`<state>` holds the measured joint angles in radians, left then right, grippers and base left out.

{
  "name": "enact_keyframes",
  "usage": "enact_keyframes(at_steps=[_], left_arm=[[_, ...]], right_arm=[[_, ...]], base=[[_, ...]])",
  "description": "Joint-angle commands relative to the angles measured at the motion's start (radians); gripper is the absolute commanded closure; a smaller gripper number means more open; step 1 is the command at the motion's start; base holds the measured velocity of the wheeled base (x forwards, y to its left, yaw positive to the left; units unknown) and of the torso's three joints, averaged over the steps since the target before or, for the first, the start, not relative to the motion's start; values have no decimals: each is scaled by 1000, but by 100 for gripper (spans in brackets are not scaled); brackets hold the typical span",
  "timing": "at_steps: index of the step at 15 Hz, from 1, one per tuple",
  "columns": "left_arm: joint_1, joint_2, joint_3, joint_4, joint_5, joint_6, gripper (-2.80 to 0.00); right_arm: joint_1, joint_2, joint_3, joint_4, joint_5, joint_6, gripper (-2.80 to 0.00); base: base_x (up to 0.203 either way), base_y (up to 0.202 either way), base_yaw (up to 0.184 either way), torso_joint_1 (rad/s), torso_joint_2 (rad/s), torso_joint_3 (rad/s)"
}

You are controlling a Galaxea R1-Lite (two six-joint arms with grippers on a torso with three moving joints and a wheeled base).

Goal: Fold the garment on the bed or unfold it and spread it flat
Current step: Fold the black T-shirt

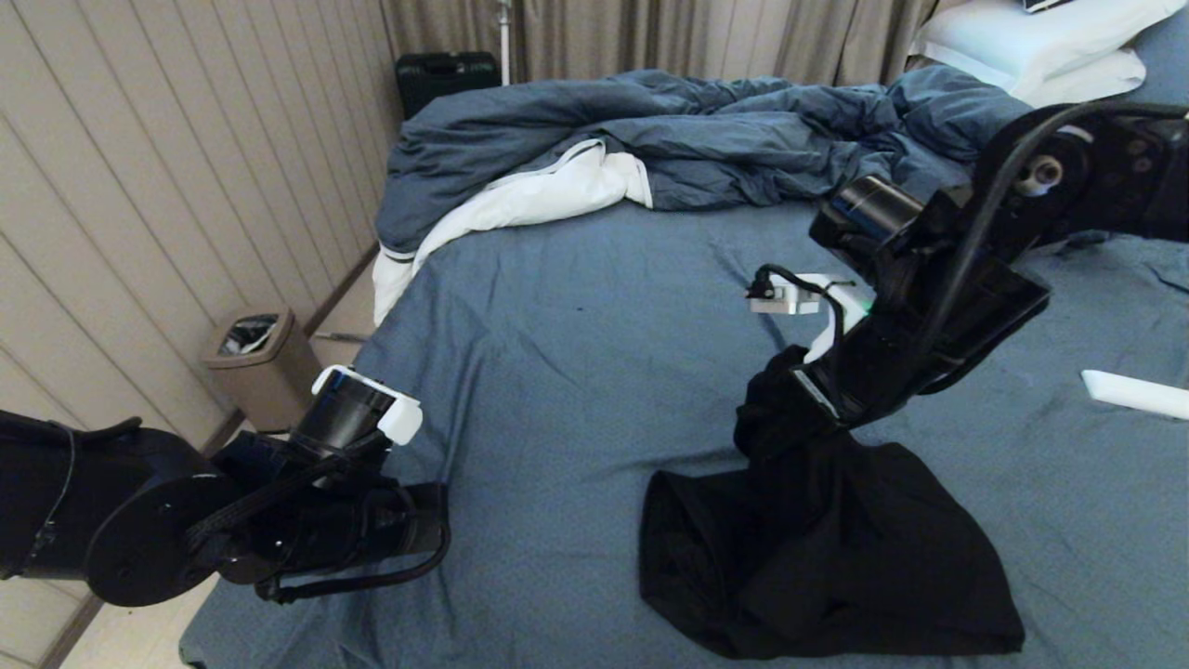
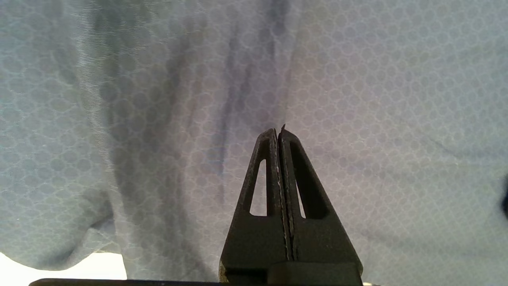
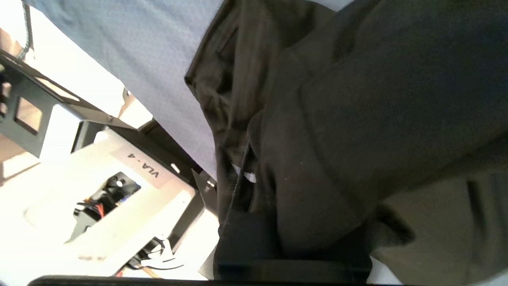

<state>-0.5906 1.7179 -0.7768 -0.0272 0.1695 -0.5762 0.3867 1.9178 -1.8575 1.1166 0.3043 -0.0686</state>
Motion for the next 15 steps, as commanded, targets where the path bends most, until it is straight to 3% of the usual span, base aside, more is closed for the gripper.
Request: enact_keyframes(at_steps=[1,7,9,12,13,15], left_arm=[[-3,0,1,0,2,-5,0],[-8,-1,2,0,2,-5,0],[-11,0,8,-1,2,-5,0],[-12,2,8,0,1,-4,0],[-15,2,8,0,1,-5,0],[-26,5,10,-2,2,-5,0]], right_arm=[[28,32,-9,5,-16,3,-280],[42,39,-34,6,-47,26,-280],[22,26,-46,6,-47,26,-280],[-75,18,-27,7,-51,26,-280],[-92,18,3,4,-53,25,0],[-101,29,26,-6,-54,26,0]], base=[[0,0,0,0,0,0],[0,0,0,0,0,0],[0,0,0,0,0,0],[0,0,0,0,0,0],[0,0,0,0,0,0],[0,0,0,0,0,0]])
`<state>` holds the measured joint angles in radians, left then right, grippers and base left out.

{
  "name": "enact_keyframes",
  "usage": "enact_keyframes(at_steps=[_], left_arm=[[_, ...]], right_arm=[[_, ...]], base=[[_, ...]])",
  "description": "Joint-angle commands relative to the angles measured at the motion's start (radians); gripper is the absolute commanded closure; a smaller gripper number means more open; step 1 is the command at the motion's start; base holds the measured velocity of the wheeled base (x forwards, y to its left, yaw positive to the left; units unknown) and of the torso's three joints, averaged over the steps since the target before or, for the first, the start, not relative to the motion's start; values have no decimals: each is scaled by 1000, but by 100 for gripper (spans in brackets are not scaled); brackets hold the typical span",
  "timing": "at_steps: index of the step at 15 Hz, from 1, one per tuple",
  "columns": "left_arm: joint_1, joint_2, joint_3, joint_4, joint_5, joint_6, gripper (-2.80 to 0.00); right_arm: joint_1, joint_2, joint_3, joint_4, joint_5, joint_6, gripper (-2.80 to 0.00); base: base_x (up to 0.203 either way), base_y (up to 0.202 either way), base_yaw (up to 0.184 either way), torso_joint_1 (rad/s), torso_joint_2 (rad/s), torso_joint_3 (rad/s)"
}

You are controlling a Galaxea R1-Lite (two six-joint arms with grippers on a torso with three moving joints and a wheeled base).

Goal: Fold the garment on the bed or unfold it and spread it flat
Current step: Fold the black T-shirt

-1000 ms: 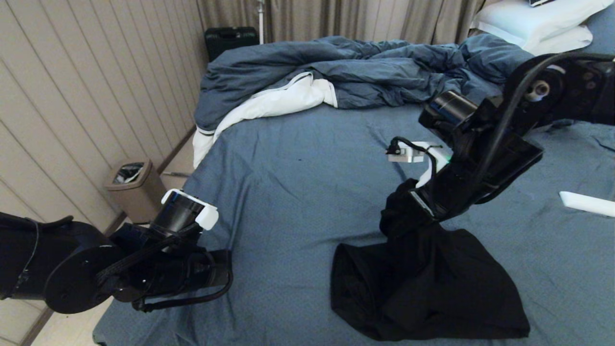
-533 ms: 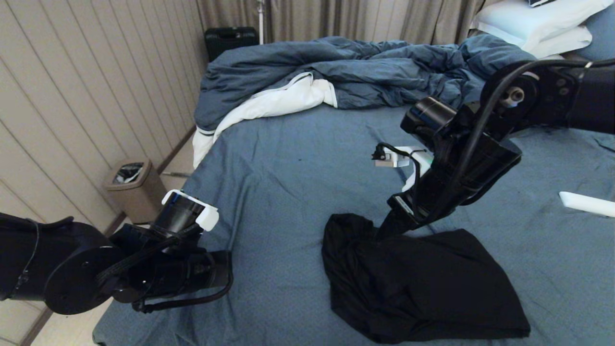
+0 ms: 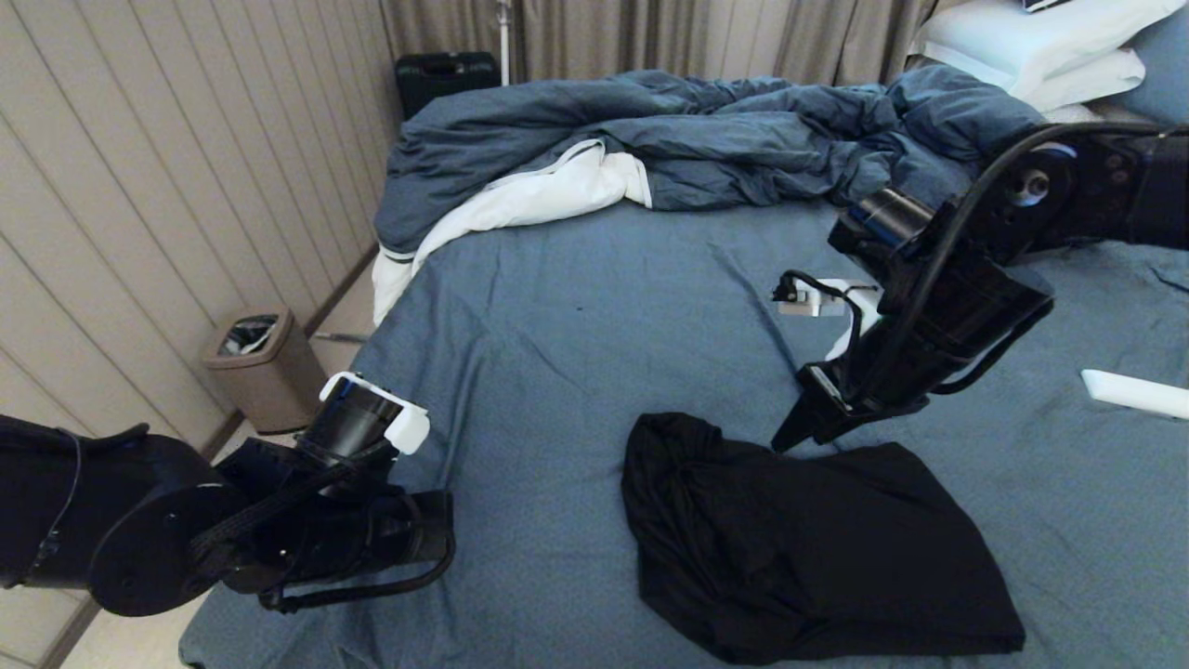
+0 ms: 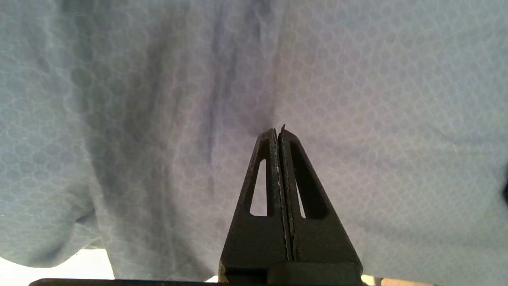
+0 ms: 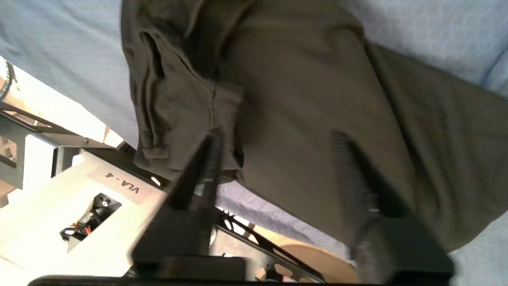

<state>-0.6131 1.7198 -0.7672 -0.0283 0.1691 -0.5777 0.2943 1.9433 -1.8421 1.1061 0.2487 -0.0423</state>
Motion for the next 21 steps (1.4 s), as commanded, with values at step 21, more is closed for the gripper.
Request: enact_keyframes(at_steps=[21], left_arm=[[-11,9,5,-1,4,-2,0]], right_arm=[[374,180,-114,-97,-49,71,0]], base=[[0,0,0,0,0,0]])
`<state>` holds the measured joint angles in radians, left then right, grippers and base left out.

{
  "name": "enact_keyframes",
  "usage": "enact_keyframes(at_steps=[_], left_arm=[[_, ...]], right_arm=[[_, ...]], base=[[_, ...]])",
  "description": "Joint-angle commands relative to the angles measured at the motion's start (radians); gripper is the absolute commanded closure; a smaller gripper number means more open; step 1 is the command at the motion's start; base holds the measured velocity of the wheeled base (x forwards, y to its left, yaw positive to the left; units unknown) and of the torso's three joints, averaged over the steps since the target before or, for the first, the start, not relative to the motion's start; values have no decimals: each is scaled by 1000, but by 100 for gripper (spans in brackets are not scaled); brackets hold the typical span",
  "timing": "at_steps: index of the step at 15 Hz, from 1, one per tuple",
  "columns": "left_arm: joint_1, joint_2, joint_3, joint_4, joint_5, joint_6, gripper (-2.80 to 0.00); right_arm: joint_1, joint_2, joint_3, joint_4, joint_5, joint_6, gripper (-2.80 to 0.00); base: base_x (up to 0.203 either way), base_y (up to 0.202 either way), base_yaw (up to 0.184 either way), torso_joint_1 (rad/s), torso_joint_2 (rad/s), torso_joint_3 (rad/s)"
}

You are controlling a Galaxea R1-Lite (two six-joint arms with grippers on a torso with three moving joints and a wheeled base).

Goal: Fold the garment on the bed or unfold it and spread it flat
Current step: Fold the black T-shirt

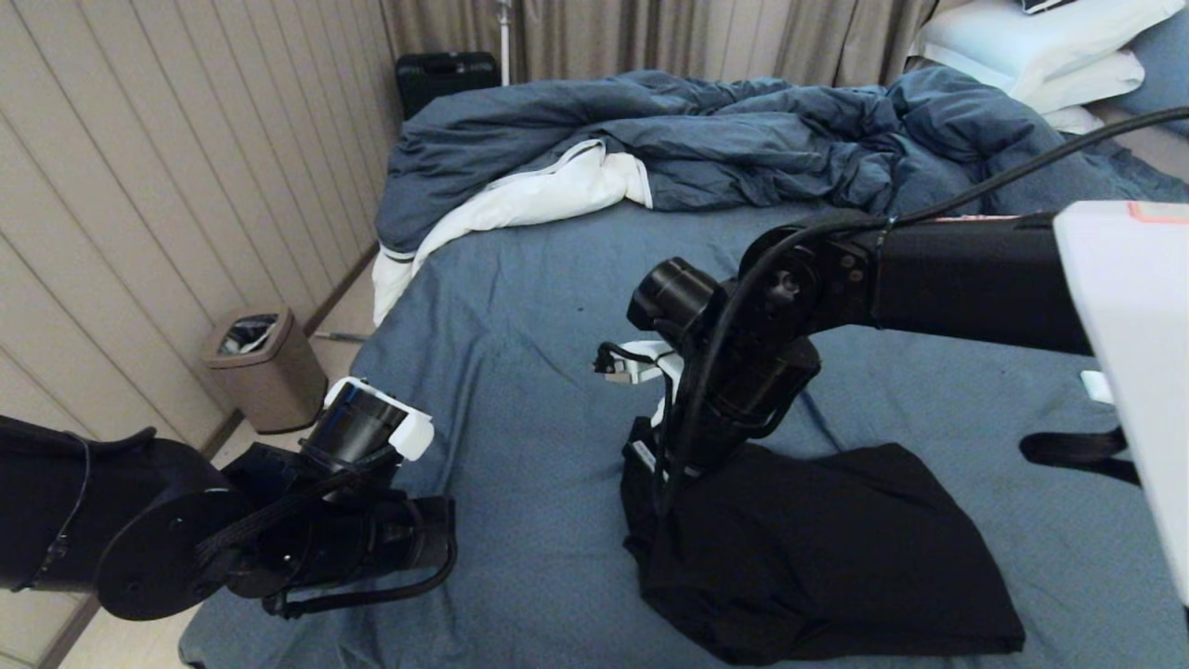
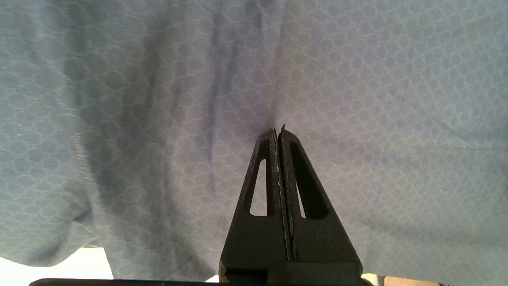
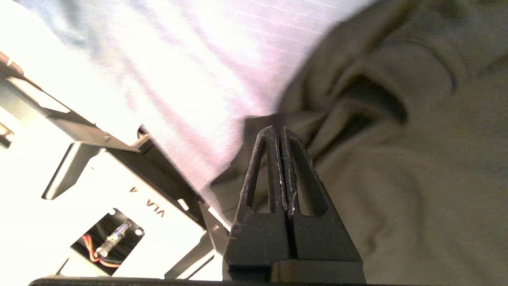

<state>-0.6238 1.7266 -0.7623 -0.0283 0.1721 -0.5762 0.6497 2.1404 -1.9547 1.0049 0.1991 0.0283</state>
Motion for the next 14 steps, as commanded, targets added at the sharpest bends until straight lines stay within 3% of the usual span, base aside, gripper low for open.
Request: enact_keyframes(at_steps=[1,6,11,14], left_arm=[[-1,2,0,-1,1,-4,0],[-4,1,1,-1,1,-4,0],[-5,-25,4,-1,1,-4,0],[-5,-153,24,-1,9,1,0]], right_arm=[[25,-31,-1,2,2,1,0],[-5,-90,11,2,-15,-1,0],[-118,-222,165,-3,-32,0,0],[-222,-397,262,-4,-32,1,0]], base=[[0,0,0,0,0,0],[0,0,0,0,0,0],[0,0,0,0,0,0],[0,0,0,0,0,0]])
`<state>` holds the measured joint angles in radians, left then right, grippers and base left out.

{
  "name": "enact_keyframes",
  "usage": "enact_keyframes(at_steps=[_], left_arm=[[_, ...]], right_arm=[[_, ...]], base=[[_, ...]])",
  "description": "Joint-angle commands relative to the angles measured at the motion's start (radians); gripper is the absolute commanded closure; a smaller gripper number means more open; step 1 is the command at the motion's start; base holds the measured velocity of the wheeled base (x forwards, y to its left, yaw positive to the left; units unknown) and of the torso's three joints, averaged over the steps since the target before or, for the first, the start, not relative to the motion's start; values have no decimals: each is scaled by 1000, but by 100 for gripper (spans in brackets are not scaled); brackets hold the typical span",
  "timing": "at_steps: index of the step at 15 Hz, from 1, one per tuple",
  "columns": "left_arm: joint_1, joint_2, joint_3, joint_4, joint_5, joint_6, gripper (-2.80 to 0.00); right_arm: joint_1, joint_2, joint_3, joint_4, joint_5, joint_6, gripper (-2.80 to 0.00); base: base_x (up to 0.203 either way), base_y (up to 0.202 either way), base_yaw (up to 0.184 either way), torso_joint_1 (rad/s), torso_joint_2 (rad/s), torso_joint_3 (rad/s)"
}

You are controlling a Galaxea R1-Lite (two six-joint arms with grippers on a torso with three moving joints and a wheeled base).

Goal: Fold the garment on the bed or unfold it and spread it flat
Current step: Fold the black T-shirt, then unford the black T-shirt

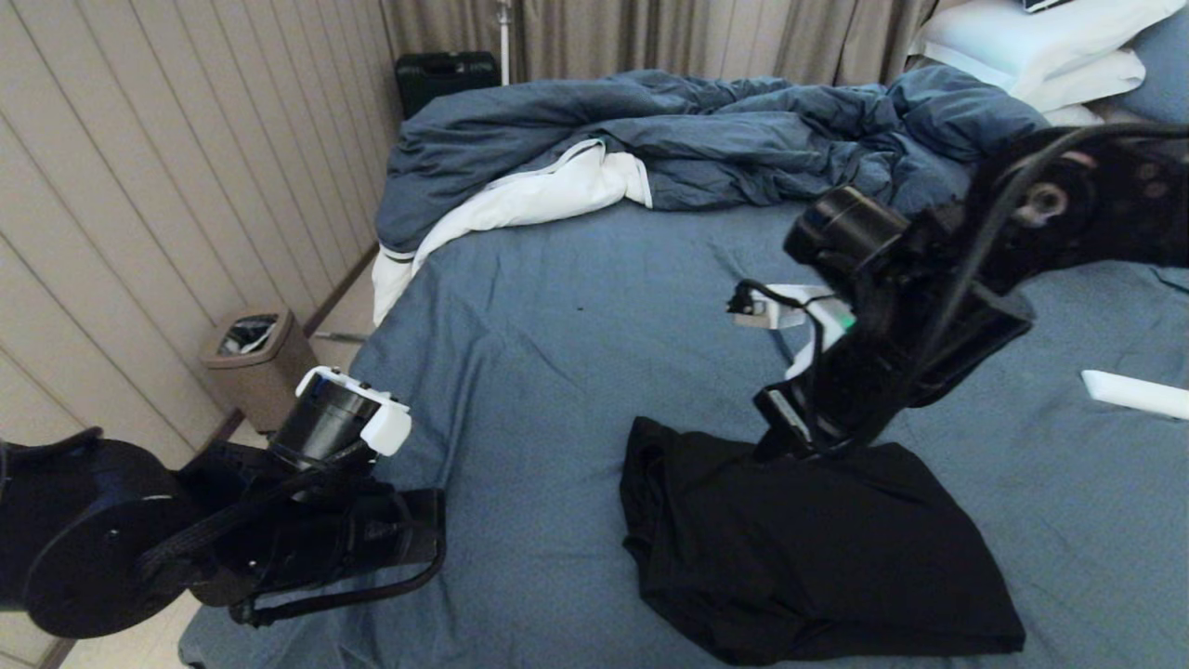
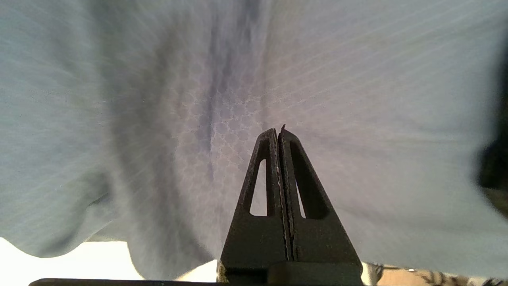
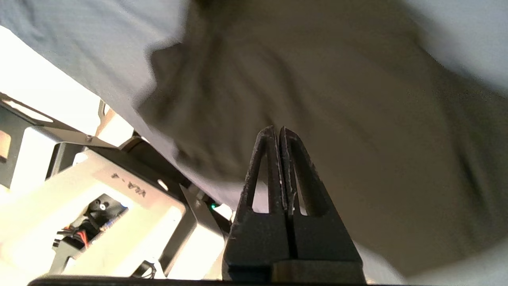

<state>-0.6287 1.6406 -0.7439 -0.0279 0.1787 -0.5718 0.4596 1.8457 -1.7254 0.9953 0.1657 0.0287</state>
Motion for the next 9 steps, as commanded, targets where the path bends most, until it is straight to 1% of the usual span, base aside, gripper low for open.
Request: enact_keyframes(at_steps=[1,2,4,5,7,9], left_arm=[[2,-128,11,-1,8,3,0],[7,-206,19,-1,19,18,0],[41,-371,48,1,61,72,0],[80,-456,71,5,91,110,0],[204,-612,145,20,128,203,0],[272,-752,210,65,149,254,0]], right_arm=[[-72,-177,80,3,2,1,0],[-120,-266,144,-10,2,5,0],[-229,-456,306,-81,2,13,0],[-296,-560,403,-138,1,15,0],[-435,-763,625,-262,-1,11,0],[-532,-937,819,-353,-2,-1,0]], base=[[0,0,0,0,0,0],[0,0,0,0,0,0],[0,0,0,0,0,0],[0,0,0,0,0,0],[0,0,0,0,0,0],[0,0,0,0,0,0]])
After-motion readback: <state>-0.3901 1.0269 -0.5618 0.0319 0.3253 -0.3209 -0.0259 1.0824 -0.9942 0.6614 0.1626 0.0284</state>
